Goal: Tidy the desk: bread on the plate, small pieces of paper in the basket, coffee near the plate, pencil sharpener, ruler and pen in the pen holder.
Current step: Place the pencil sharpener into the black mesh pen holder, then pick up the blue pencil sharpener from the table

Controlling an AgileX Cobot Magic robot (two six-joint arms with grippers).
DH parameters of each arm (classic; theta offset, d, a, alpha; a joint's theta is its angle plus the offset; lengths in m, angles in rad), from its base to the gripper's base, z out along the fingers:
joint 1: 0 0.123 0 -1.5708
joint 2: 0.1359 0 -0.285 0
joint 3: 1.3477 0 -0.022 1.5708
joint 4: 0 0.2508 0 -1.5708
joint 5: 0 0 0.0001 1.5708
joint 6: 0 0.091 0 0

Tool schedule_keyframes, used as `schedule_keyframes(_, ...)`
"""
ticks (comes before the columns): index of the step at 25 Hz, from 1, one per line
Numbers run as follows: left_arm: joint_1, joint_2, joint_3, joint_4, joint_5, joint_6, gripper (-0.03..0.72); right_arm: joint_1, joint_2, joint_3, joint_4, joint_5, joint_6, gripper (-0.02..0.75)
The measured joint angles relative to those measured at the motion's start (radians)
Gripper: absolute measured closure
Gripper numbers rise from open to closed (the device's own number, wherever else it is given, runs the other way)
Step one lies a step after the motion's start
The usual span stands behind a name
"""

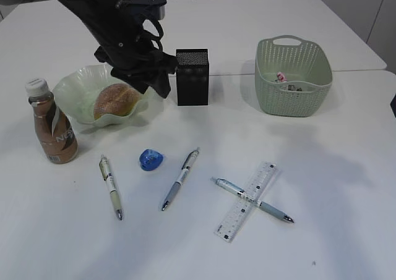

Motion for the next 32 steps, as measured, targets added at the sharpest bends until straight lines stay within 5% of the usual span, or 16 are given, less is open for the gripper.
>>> schedule_keyframes(7, 0.0, 0.0, -0.001, 0.066, 0.248, -0.072, 0.323, 0.0, 0.0, 0.0, 0.002, 0.001, 0.0, 0.153)
schedule_keyframes(21, -0.018, 0.042, -0.007, 0.091, 0.262, -0.078, 0.321, 0.0, 0.0, 0.0, 0.01, 0.004, 0.007, 0.153)
schedule_keyframes(32, -0.045, 0.147, -0.007, 0.16, 0.262, -0.072, 0.216, 0.0, 0.0, 0.0, 0.011, 0.004, 0.007, 0.153)
